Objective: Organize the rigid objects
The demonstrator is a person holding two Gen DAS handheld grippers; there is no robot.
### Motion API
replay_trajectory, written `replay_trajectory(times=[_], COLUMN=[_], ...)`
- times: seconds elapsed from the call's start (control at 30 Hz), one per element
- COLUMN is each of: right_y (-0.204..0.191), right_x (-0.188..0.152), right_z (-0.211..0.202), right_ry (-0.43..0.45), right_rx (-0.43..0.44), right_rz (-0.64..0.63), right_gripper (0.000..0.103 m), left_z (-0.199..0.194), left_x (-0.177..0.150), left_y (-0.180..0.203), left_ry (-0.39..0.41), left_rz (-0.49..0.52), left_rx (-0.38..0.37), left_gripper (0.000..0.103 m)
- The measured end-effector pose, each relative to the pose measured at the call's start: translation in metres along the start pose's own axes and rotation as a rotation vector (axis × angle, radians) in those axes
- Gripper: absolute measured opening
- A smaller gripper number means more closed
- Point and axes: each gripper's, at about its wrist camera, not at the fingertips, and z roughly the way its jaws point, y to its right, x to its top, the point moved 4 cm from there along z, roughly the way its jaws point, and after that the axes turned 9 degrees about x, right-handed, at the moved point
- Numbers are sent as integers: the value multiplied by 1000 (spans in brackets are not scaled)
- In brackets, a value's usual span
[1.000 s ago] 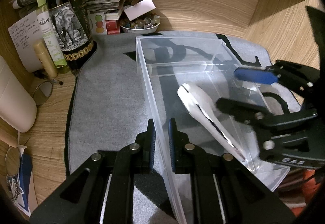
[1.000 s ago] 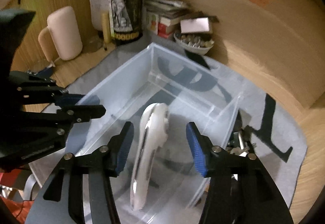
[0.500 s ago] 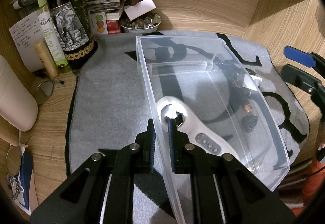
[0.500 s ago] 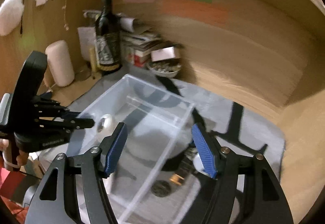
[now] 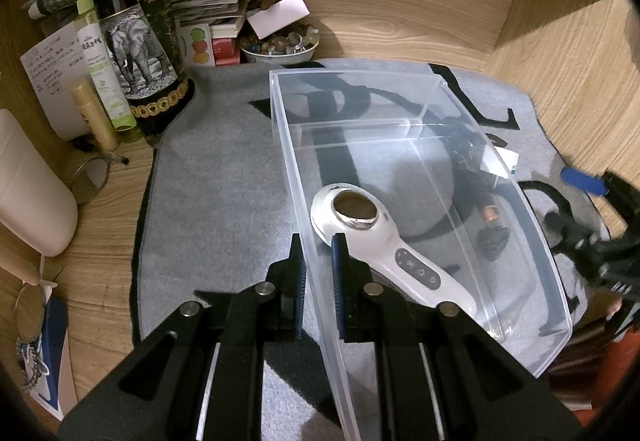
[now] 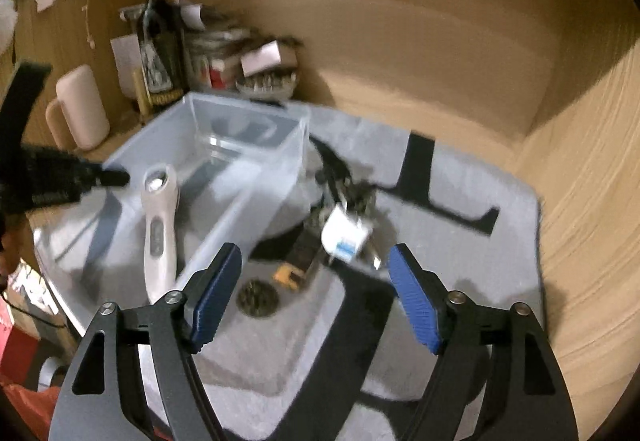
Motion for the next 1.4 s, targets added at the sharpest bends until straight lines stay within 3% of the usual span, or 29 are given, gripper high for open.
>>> replay_trajectory(times=[0.13,0.27,0.57,0.77,1.07,1.4], right_y=[-3,-9,-19,-18,-8,-16], right_x=[-18,-26,-25,-24,-19,25], right_z=[17,31,52,61,38,-11], right_ry=[-53,-95,-127,-135,-87,79], right_rx=[47,115,167,173,123,87], right_rz=[11,15,-14,-28,-6,-40], right_gripper=[73,55,50,32,32,32], left_z=[0,0,-1,0,3,-3], left_x=[0,-1,-3,-4,-5,-3], left_y=[0,-3,-8,-5,-5,-5], left_ry=[-5,-11,-14,-12,-19,-4], left_rz=[-4,-19,-39,-20,-21,-20], left_rx=[3,0,12,21,5,-2], left_gripper=[12,9,9,9,9,8])
